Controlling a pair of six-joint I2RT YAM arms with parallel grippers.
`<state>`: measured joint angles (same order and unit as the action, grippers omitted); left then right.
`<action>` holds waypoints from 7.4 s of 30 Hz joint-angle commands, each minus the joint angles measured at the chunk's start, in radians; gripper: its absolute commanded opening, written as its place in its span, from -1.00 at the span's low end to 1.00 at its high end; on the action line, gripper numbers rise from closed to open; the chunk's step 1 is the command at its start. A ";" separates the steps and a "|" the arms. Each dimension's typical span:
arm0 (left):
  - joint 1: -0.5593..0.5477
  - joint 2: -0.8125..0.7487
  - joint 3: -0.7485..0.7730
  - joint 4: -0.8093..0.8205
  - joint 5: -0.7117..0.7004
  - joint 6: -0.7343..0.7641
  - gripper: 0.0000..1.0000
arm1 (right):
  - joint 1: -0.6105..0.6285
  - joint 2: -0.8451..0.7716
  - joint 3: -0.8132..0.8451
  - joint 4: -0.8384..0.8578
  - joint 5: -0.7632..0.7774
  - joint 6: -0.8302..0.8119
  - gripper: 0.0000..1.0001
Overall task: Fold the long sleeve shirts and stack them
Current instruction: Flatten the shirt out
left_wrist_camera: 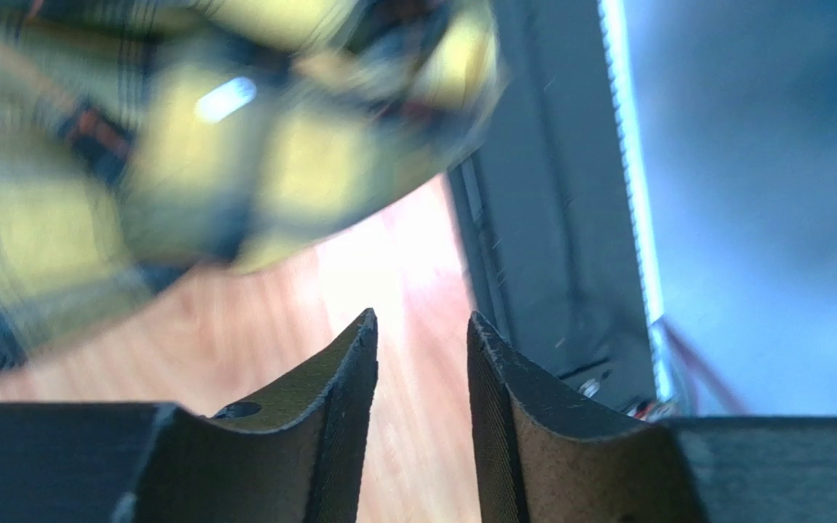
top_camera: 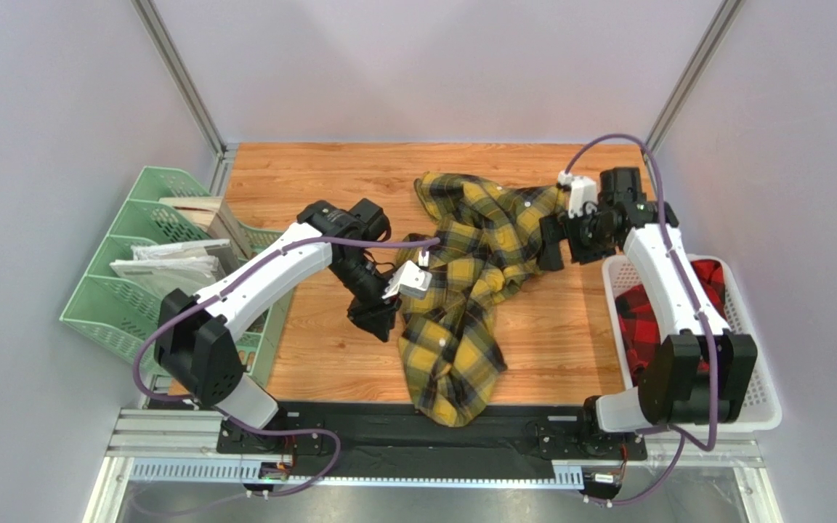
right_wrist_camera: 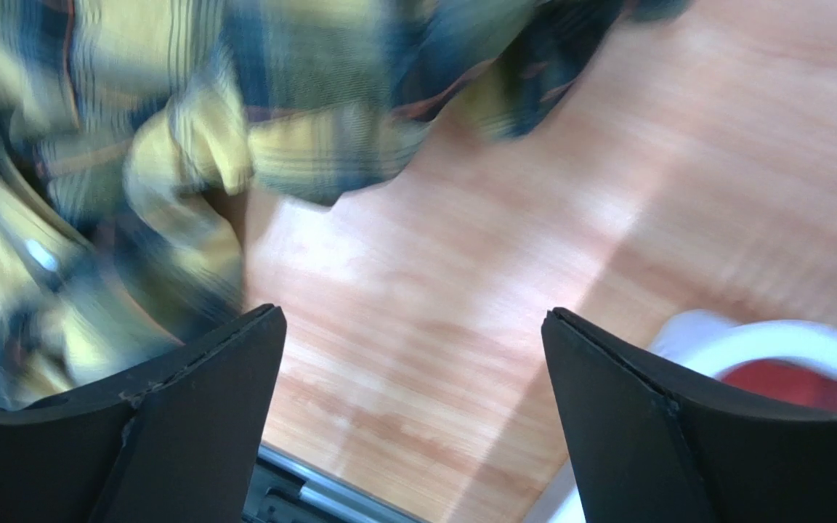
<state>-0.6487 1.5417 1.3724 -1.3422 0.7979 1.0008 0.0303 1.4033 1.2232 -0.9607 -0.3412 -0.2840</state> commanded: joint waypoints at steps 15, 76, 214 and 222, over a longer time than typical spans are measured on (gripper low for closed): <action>0.328 0.420 0.272 0.531 -0.090 -0.735 0.51 | 0.232 0.525 0.559 0.120 0.072 0.158 0.71; 0.201 0.416 0.406 -0.132 0.153 -0.240 -0.60 | 0.290 0.829 0.648 0.415 -0.179 0.390 0.76; 0.208 0.307 -0.064 1.408 0.195 -0.139 0.02 | 0.680 0.028 -0.085 0.645 0.380 -0.236 -1.00; 0.166 0.294 -0.214 1.808 0.038 -0.349 0.15 | 0.694 -0.038 -0.186 0.681 0.355 -0.242 -1.00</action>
<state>-0.4576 1.8763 1.1805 0.2192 0.8867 0.7311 0.7116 1.4303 1.0737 -0.3565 0.0235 -0.5213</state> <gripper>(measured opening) 0.654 0.005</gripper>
